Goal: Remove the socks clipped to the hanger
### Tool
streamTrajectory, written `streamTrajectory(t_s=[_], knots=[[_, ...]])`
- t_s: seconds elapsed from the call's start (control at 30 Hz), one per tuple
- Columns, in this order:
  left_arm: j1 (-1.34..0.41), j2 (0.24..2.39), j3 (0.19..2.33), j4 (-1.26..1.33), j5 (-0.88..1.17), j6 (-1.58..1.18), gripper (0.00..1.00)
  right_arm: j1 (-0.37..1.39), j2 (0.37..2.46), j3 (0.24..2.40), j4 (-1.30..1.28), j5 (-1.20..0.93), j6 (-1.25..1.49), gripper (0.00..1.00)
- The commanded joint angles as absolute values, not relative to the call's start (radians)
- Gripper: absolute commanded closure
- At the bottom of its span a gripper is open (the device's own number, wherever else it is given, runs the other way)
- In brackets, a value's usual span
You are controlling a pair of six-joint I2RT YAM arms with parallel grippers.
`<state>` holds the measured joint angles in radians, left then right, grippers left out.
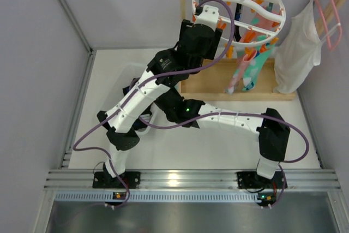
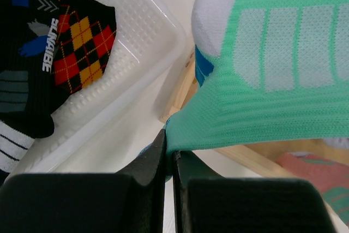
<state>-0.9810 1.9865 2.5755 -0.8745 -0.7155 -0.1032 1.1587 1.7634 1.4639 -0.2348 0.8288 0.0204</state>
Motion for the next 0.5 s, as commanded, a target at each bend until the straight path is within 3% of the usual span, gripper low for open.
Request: streamTrajectory(t_s=[0.0, 0.23, 0.27, 0.33, 0.37, 0.4, 0.47], knots=[[-0.983, 1.986, 2.571, -0.770, -0.793, -0.052, 0.26, 1.189, 1.749, 1.519, -0.242, 0.807, 0.011, 1.00], [-0.982, 2.003, 2.563, -0.706, -0.828, -0.025, 0.36, 1.206, 1.729, 1.486, -0.233, 0.788, 0.011, 1.00], [-0.982, 2.005, 2.563, -0.693, -0.825, -0.022, 0.45, 1.206, 1.727, 1.482, -0.233, 0.787, 0.011, 1.00], [-0.982, 2.008, 2.563, -0.684, -0.821, -0.021, 0.49, 1.207, 1.723, 1.474, -0.235, 0.787, 0.011, 1.00], [-0.982, 2.008, 2.563, -0.680, -0.816, -0.023, 0.61, 1.207, 1.717, 1.468, -0.233, 0.787, 0.009, 1.00], [-0.982, 2.009, 2.563, -0.675, -0.810, -0.021, 0.66, 1.207, 1.715, 1.457, -0.232, 0.790, 0.009, 1.00], [-0.983, 2.010, 2.563, -0.673, -0.807, -0.028, 0.69, 1.209, 1.700, 1.444, -0.226, 0.788, 0.011, 1.00]])
